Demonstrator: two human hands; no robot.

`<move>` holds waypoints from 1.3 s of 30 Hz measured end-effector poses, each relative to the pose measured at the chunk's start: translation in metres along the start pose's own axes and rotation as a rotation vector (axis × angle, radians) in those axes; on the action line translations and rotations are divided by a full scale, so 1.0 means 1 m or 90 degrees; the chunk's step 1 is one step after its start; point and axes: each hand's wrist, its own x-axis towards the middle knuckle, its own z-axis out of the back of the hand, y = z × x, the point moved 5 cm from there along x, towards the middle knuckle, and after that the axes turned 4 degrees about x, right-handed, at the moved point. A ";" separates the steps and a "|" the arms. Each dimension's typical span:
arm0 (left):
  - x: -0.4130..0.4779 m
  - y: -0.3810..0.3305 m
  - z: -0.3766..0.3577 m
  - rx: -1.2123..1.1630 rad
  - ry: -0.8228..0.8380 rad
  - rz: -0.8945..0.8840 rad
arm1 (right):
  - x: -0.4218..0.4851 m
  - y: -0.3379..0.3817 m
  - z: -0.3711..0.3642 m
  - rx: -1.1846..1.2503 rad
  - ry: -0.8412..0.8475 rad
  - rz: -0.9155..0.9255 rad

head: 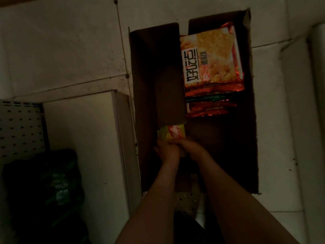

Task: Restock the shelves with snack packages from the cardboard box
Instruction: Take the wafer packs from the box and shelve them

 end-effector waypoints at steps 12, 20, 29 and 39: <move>0.004 0.006 -0.015 -0.085 0.034 0.047 | 0.004 0.006 0.031 -0.016 0.025 0.047; -0.053 -0.005 0.015 -0.208 0.092 0.037 | -0.061 0.019 0.031 -0.031 0.051 0.090; -0.131 -0.026 0.068 -0.283 0.195 -0.027 | -0.169 0.031 0.022 0.039 0.073 0.124; -0.312 -0.095 0.162 -0.180 0.335 -0.140 | -0.409 0.071 0.007 0.063 0.033 0.260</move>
